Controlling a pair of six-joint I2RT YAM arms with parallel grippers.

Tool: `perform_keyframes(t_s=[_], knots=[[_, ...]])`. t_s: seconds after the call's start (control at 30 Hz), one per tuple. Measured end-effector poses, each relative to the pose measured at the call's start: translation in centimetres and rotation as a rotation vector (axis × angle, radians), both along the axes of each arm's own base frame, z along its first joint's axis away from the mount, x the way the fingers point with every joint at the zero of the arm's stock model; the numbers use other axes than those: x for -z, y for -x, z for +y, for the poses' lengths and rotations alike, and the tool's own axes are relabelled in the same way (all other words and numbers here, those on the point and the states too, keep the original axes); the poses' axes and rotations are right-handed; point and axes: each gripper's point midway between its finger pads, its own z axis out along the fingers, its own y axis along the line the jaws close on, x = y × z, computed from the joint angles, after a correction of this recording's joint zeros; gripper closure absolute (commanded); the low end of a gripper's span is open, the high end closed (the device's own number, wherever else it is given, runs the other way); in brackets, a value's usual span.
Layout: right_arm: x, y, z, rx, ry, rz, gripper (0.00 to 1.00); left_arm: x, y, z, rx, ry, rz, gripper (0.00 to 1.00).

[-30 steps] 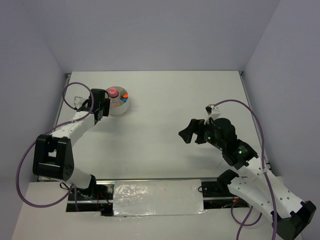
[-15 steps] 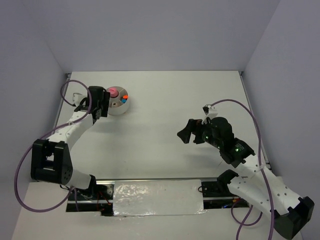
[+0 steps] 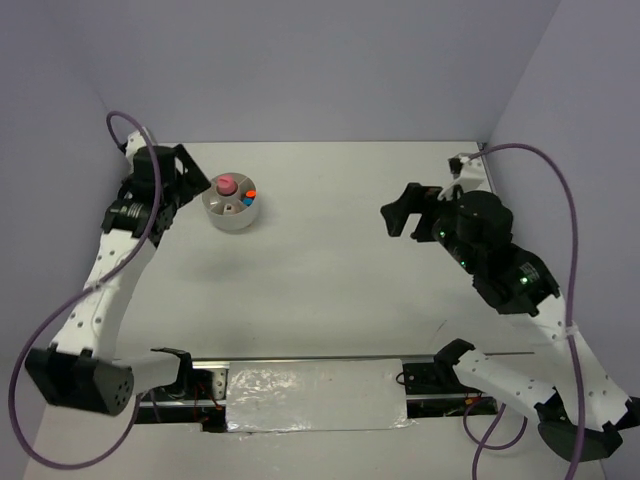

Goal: Sort the stationery into containers
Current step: Reset both arms

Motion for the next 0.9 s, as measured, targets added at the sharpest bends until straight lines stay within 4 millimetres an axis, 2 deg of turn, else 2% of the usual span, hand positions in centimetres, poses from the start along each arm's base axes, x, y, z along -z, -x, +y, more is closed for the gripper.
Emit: perform_keyframes(t_s=[0.1, 0.17, 0.23, 0.3, 0.4, 0.47, 0.57, 0.77, 0.9], knots=[[-4.7, 0.6, -2.1, 0.063, 0.004, -0.104, 0.0, -0.6, 4.6, 1.4, 0.045, -0.126, 0.027, 0.01], [-6.6, 1.4, -3.5, 0.094, 0.008, -0.146, 0.0, -1.3, 7.2, 2.4, 0.041, -0.184, 0.031, 0.01], [-7.7, 2.3, -4.7, 0.117, 0.013, -0.173, 0.0, -1.4, 8.8, 3.1, 0.027, -0.212, 0.034, 0.01], [-8.7, 3.4, -5.9, 0.137, 0.011, -0.198, 0.0, -0.5, 10.3, 3.6, 0.019, -0.229, 0.049, 0.01], [-9.8, 4.7, -7.1, 0.155, 0.005, -0.228, 0.0, 2.2, 12.5, 4.1, 0.016, -0.241, 0.129, 0.01], [-9.8, 5.2, -7.6, 0.164, 0.009, -0.227, 0.0, 3.5, 13.5, 4.2, 0.018, -0.245, 0.175, 0.01], [-9.0, 5.6, -8.1, 0.172, 0.026, -0.209, 0.0, 4.2, 14.6, 4.5, 0.007, -0.244, 0.212, 0.01], [-7.2, 6.3, -8.7, 0.182, 0.043, -0.181, 0.0, 3.8, 15.2, 4.6, 0.002, -0.265, 0.229, 0.0], [-6.8, 6.4, -8.8, 0.184, 0.038, -0.176, 0.0, 3.0, 15.1, 4.5, 0.0, -0.264, 0.213, 0.01]])
